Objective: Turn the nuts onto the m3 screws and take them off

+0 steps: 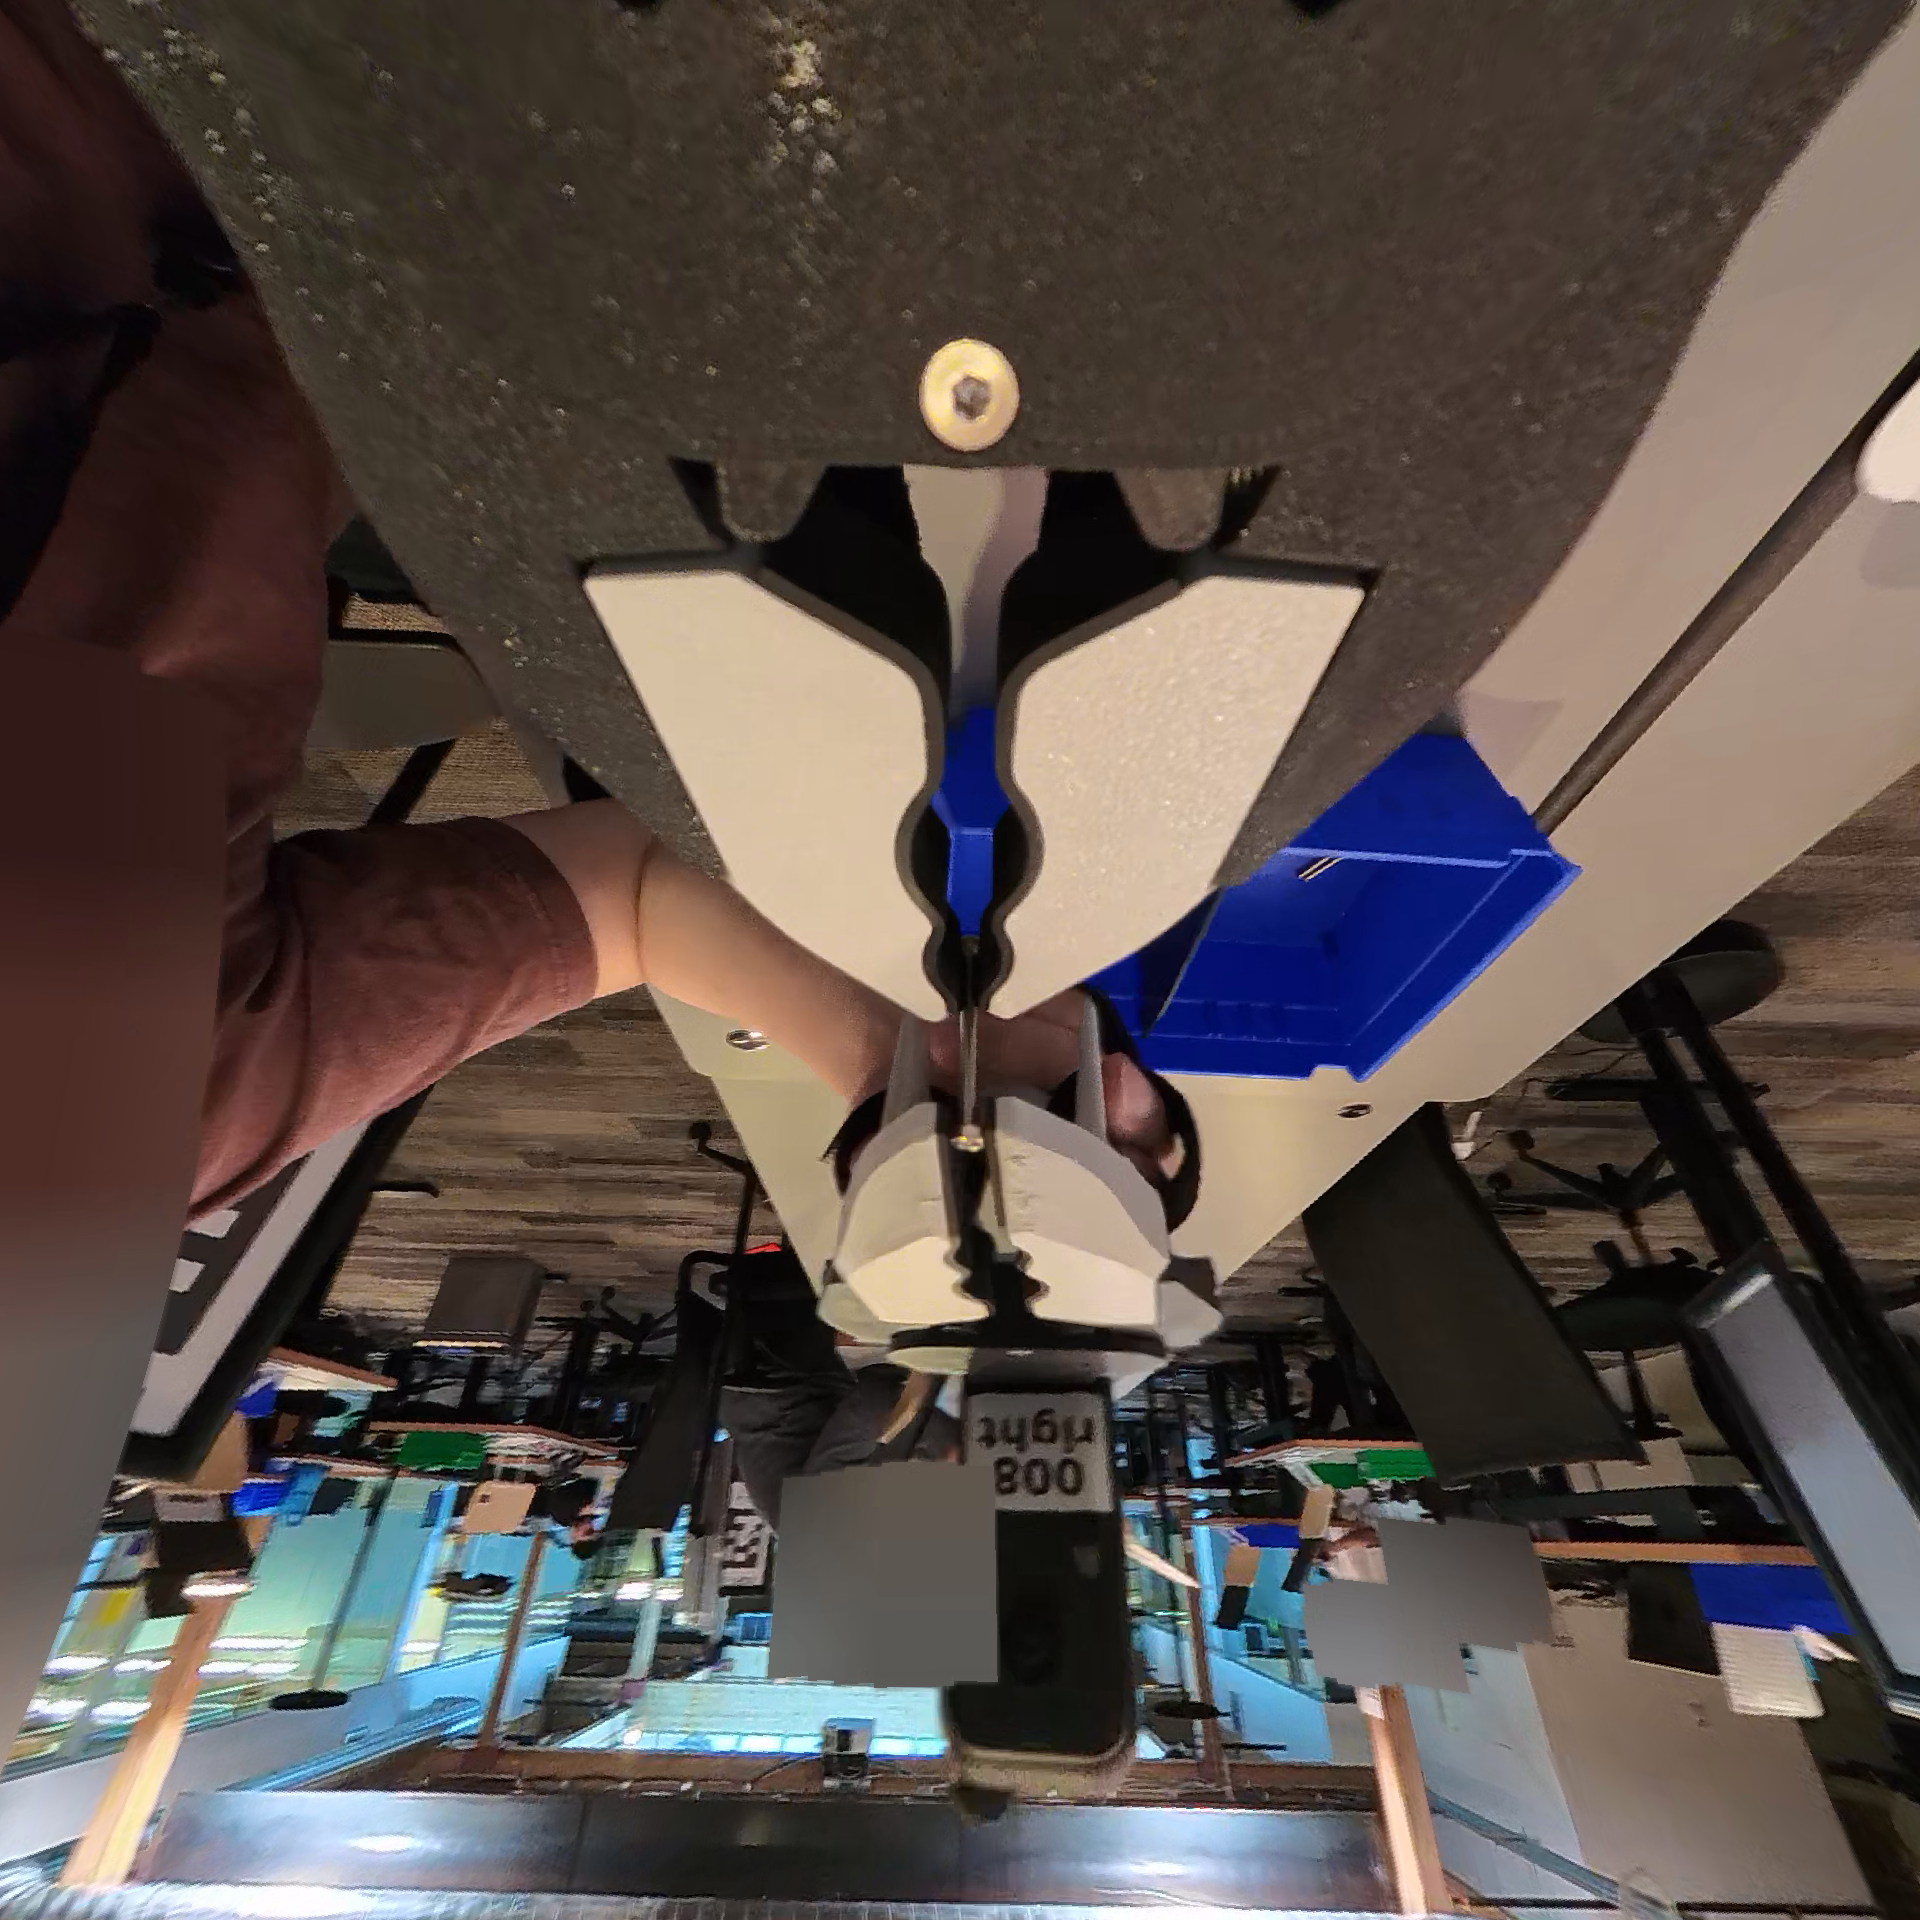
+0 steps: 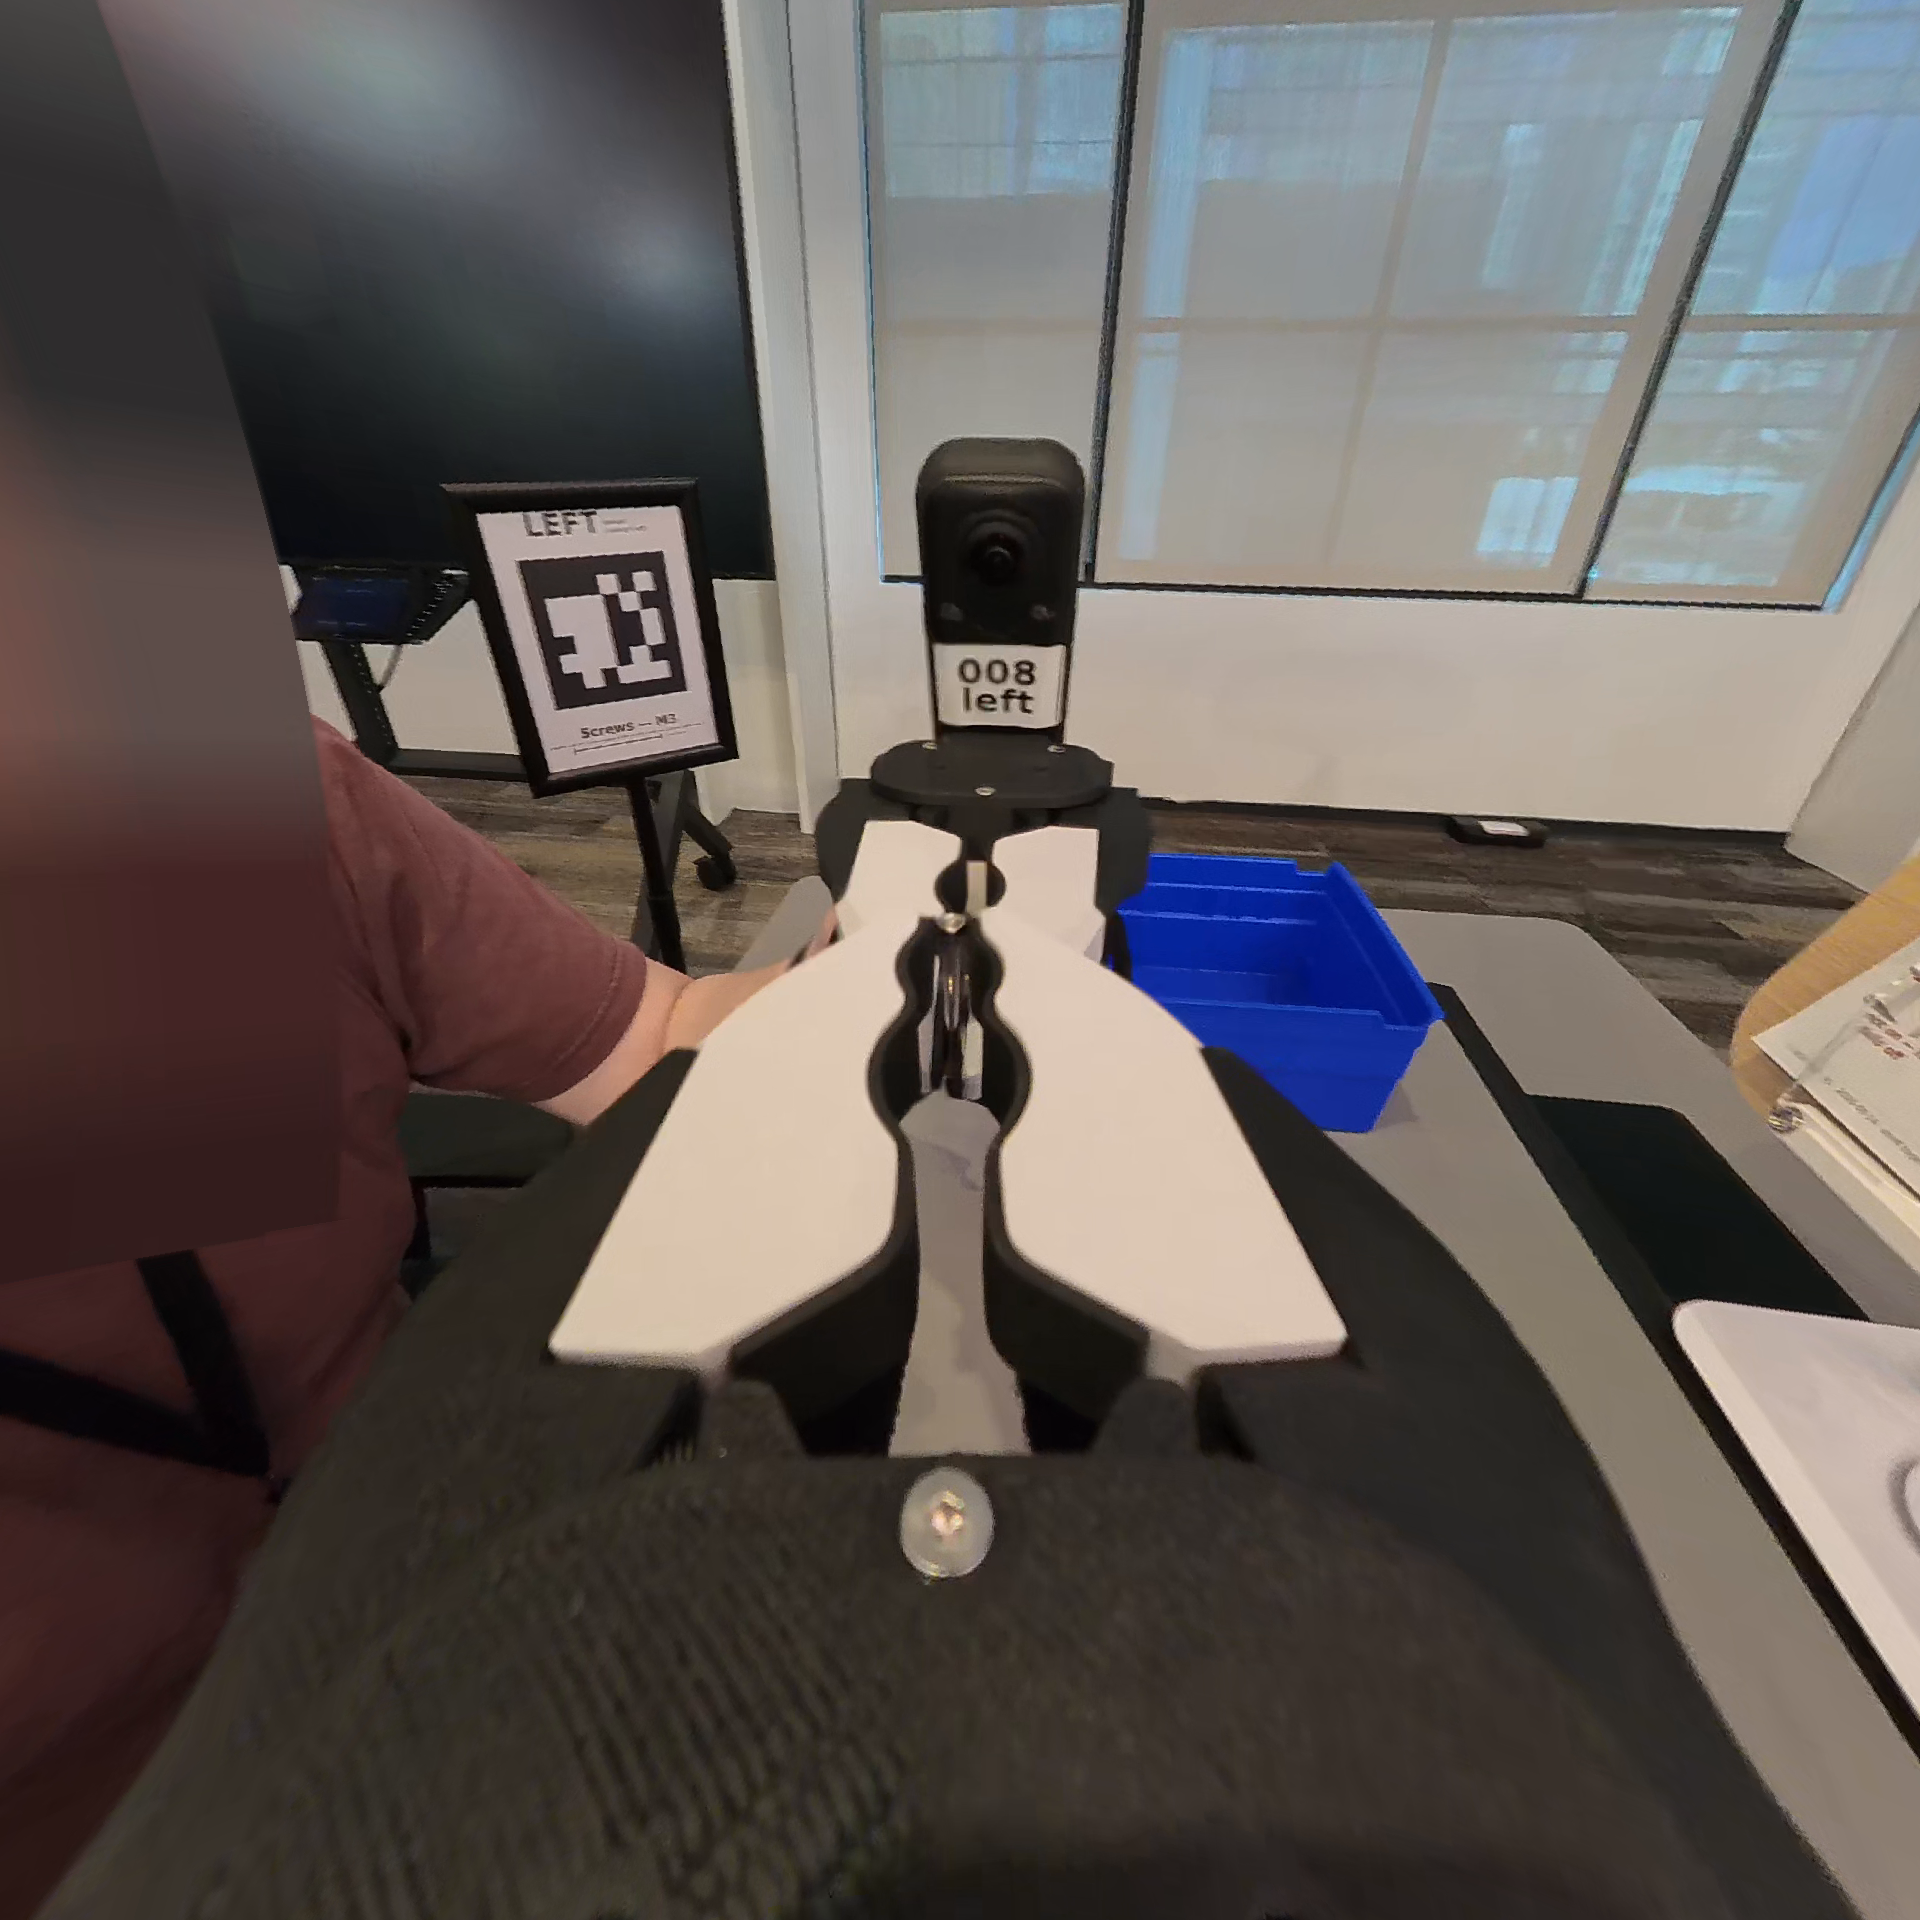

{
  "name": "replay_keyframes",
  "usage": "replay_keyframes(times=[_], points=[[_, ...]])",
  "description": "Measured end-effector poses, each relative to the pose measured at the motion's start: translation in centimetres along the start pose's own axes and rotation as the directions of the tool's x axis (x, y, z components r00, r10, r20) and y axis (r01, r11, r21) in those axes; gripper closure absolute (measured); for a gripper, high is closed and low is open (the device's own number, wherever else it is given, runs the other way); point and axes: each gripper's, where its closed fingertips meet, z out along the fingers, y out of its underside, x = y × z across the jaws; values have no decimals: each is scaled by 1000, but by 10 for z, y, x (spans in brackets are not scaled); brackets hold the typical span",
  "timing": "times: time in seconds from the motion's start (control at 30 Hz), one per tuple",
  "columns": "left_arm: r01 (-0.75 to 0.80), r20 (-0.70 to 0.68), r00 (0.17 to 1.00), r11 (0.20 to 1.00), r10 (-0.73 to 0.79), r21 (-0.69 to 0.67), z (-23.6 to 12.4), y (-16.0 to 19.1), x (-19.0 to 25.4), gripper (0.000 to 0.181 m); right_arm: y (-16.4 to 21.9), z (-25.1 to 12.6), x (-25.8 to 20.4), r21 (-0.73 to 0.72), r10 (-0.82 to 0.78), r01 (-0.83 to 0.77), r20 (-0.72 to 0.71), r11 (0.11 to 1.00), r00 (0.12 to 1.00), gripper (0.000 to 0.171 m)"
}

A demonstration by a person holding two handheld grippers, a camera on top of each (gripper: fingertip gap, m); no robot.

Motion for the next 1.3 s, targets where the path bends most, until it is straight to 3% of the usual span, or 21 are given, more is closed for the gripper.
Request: replay_keyframes(times=[0.13,0.3,0.4,0.5,0.6,0.7,0.8,0.93,1.13,1.3], points=[[77,-233,970,997,-73,5,4,-1,32,179,-2,-4,-29,56,27,-42,251,998,968,165],[211,-533,824,977,-194,-29,12,-1,77,179,-2,-11,-71,113,52,-147,596,983,801,165],[255,-637,735,965,-232,-56,13,1,94,179,0,-13,-87,120,46,-181,700,976,712,165],[246,-637,738,968,-222,-52,15,2,95,179,1,-12,-91,103,63,-196,718,975,693,165],[207,-539,822,978,-185,-21,13,0,78,179,4,-3,-74,83,51,-119,569,989,821,137],[168,-365,919,985,-145,32,10,-5,50,179,-2,-6,-61,86,-17,-21,424,996,905,137],[117,-106,988,990,-108,82,4,-9,12,179,-14,-1,-26,98,-75,64,115,993,991,138],[43,96,994,991,-55,127,-6,-14,-12,179,-20,-1,18,91,-84,109,-242,990,967,141],[-40,245,969,993,12,111,-12,-16,-25,179,-10,12,24,11,-138,151,-343,988,929,140],[-46,267,963,994,19,96,-13,-15,-27,179,-12,10,31,30,-116,141,-419,990,901,148]])
